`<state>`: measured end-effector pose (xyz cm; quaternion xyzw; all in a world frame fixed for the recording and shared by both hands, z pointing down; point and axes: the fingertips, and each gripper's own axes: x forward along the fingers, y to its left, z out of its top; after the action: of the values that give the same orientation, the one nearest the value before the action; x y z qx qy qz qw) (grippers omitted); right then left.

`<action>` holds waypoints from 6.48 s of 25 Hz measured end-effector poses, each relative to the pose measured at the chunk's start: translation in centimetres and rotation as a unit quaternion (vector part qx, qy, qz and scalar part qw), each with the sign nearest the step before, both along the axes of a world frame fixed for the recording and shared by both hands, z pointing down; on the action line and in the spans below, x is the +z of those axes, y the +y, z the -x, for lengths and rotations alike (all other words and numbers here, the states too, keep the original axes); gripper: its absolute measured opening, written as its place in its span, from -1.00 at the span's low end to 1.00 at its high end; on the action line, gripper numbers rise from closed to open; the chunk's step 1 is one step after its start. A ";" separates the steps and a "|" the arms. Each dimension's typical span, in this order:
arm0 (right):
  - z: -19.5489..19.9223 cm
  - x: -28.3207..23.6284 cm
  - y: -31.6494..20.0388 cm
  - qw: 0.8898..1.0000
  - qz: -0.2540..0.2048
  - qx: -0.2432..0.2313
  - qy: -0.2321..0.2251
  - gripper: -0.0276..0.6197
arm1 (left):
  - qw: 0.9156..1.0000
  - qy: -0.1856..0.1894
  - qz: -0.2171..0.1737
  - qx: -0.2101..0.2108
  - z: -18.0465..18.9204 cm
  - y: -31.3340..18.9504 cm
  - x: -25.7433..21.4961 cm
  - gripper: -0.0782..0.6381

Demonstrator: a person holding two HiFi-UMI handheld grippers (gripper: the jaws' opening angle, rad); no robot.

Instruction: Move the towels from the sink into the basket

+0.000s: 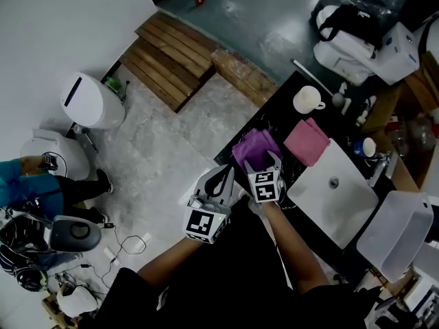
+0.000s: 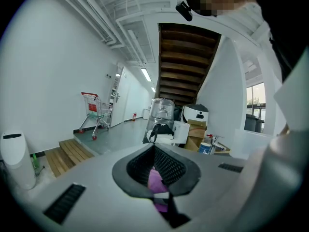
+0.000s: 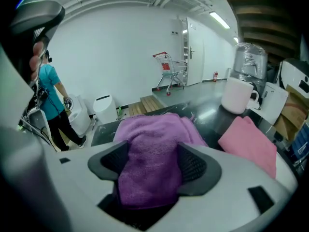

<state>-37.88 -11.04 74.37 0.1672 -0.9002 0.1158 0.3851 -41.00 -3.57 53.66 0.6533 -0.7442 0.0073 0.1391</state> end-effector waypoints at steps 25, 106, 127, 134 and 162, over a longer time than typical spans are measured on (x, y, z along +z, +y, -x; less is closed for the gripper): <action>-1.9 -5.0 4.8 0.997 -0.029 0.063 -0.040 -0.60 | 0.999 0.006 -0.026 0.028 1.3 8.1 -1.9 -0.77; -57.0 -31.3 6.1 0.875 -0.245 0.366 -0.203 -0.59 | 0.942 0.018 -0.118 0.312 -54.5 -0.7 -12.3 -0.77; -62.8 -32.5 -7.6 0.839 -0.257 0.454 -0.156 -0.59 | 0.907 0.070 -0.144 0.391 -58.6 -14.2 -13.7 -0.77; -65.6 -31.5 -10.8 0.834 -0.240 0.478 -0.138 -0.59 | 0.908 0.067 -0.133 0.392 -58.9 -16.7 -13.3 -0.77; -69.9 -19.8 -24.2 0.877 -0.074 0.456 -0.135 -0.57 | 0.948 0.025 -0.104 0.301 -64.7 -25.0 -12.8 -0.77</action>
<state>32.05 -35.27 54.52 0.5699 -0.7735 0.2327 0.1509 23.74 -28.54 40.83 0.8576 -0.5060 -0.0449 0.0801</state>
